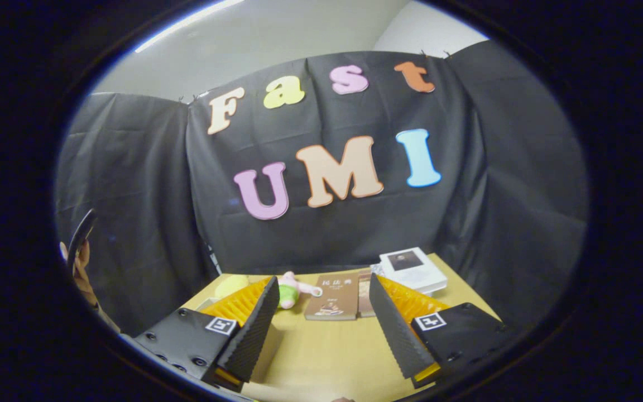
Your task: Open the storage box then place both shoes into the box .Put the left shoe in first, then the right shoe, with the right side of both shoes facing outward in a uniform manner.
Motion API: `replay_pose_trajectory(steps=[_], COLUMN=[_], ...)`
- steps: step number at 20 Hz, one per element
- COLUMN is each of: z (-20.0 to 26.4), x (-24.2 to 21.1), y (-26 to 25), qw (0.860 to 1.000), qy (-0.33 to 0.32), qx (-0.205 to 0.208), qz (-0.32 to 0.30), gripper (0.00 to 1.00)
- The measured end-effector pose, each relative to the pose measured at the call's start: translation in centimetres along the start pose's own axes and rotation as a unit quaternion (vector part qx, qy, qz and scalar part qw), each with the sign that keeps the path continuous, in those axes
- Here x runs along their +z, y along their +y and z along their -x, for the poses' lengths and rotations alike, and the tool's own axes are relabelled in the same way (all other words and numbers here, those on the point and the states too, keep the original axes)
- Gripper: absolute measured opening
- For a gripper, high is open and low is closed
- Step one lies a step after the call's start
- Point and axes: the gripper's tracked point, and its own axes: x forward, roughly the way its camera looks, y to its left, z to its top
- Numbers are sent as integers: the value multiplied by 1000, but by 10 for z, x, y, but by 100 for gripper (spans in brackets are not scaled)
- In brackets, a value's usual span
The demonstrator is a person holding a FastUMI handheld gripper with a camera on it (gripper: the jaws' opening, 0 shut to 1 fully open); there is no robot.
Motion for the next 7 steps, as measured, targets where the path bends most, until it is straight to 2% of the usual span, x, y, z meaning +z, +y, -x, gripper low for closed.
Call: replay_pose_trajectory(steps=[3, 7], z=[7, 6], x=[15, 24], y=[-16, -28], qw=[999, 999], qy=[-33, -45], qx=[-13, -22], qz=[5, 14], gripper=[99, 99])
